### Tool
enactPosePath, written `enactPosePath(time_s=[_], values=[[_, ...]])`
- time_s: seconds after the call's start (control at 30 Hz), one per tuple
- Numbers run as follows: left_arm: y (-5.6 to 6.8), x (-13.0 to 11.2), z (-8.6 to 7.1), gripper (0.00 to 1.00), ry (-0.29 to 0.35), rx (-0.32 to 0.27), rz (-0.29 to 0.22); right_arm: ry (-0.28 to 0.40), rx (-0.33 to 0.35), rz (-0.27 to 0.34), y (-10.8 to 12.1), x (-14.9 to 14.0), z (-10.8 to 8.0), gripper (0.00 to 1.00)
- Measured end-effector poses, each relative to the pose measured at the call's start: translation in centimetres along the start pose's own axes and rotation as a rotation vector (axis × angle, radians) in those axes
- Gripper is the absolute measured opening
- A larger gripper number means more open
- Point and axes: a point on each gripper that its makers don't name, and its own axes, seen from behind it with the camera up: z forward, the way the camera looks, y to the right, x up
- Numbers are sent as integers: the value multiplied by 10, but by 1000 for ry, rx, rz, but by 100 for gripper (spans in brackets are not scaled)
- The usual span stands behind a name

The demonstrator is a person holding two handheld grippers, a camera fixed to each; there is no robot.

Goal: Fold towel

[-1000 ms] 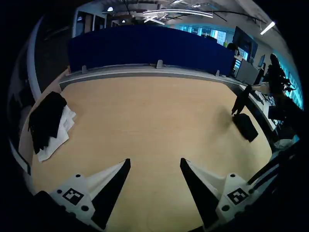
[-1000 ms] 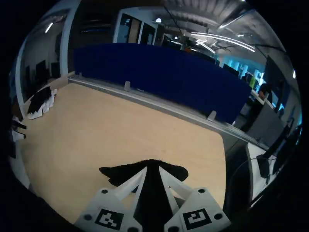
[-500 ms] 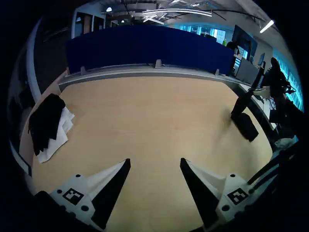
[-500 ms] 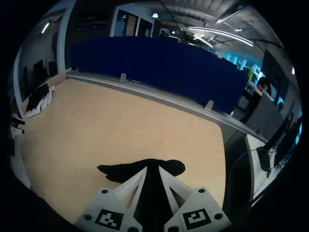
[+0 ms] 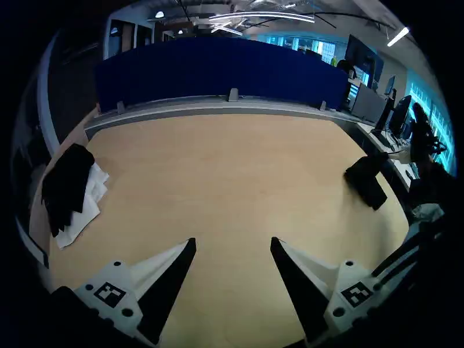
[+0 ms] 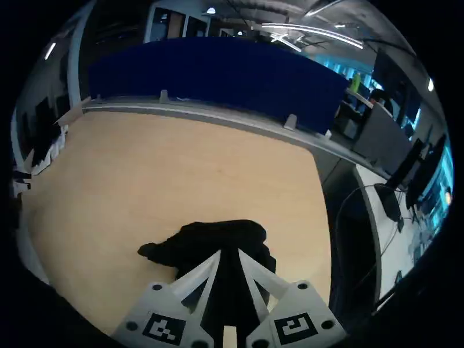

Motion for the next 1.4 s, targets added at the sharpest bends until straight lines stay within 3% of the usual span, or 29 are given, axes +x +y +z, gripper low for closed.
enactPosePath(time_s=[0.47,0.9,1.2,1.4], values=[[-3,-1,-5,95,0,8,12,-55,-76,79,20,-57,-10,6],[-2,-5,-13,95,0,13,29,-166,-121,172,23,-124,4,6],[-2,-6,-17,96,2,17,34,-200,-168,243,31,-147,16,7],[-3,-8,-19,95,1,22,36,-213,-193,241,32,-152,17,16]])
